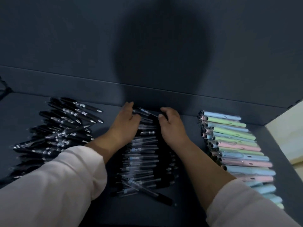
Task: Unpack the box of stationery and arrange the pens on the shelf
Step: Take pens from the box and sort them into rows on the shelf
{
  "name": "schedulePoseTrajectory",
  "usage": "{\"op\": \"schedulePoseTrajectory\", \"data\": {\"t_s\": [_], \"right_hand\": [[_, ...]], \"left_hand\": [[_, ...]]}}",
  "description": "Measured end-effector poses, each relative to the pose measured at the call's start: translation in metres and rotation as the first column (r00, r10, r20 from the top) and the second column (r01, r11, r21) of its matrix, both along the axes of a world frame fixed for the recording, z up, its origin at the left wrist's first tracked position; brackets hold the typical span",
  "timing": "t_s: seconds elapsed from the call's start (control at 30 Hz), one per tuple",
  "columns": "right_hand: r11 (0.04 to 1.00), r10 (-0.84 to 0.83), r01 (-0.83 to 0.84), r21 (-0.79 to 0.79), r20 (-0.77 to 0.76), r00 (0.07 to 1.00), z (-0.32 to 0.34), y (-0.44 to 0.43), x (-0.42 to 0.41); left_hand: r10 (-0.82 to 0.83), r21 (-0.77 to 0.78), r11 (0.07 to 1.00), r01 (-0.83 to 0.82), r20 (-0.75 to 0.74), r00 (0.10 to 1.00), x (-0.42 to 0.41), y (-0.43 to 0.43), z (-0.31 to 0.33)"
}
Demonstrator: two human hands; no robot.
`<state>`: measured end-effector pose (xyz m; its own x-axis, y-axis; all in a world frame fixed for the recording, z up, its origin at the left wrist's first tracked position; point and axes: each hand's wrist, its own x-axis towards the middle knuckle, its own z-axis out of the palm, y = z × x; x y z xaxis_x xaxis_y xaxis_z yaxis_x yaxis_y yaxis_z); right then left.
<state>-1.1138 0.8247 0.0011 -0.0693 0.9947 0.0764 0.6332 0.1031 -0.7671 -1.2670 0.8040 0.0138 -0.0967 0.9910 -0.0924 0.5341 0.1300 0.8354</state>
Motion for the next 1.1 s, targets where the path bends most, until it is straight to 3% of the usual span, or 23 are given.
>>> {"op": "schedulePoseTrajectory", "data": {"t_s": [0.13,0.27,0.37,0.43,0.5,0.6,0.77,0.83,0.93,1.1], "right_hand": [[0.999,0.038,-0.038,-0.005,-0.016,0.999,0.004,0.002,0.004],[0.994,0.092,-0.101,0.031,0.208,0.974,0.007,0.002,0.01],[0.971,0.236,-0.229,-0.065,0.389,0.891,0.001,0.001,0.005],[0.968,0.25,-0.239,-0.078,0.401,0.881,-0.001,0.0,0.005],[0.982,0.175,-0.19,0.011,0.34,0.924,0.003,-0.004,0.007],[0.976,0.124,-0.174,0.134,0.32,0.939,0.016,-0.016,0.011],[0.965,0.226,-0.262,0.02,0.443,0.867,0.022,-0.03,0.011],[0.964,0.237,-0.265,-0.007,0.467,0.852,0.027,-0.032,0.008],[0.961,0.263,-0.266,-0.071,0.528,0.808,0.032,-0.034,0.006],[0.967,0.247,-0.239,-0.086,0.537,0.807,0.037,-0.041,0.004]], "left_hand": [[0.036,0.035,0.999,-0.037,0.033,0.999,-0.002,0.002,-0.001],[0.084,0.047,0.996,-0.081,-0.085,0.993,-0.021,0.008,-0.005],[-0.047,-0.067,0.997,0.034,-0.193,0.98,-0.019,0.009,-0.006],[-0.055,-0.058,0.997,0.046,-0.152,0.987,-0.016,0.007,-0.005],[0.017,0.019,1.0,-0.015,-0.115,0.993,-0.018,0.002,-0.002],[0.009,0.122,0.992,0.024,-0.268,0.963,-0.024,-0.014,0.003],[-0.096,-0.009,0.995,0.104,-0.465,0.88,-0.026,-0.037,0.011],[-0.095,-0.032,0.995,0.09,-0.419,0.903,-0.028,-0.038,0.013],[-0.044,-0.088,0.996,0.027,-0.201,0.979,-0.03,-0.039,0.015],[0.061,-0.009,0.998,-0.061,0.062,0.996,-0.031,-0.048,0.022]]}}
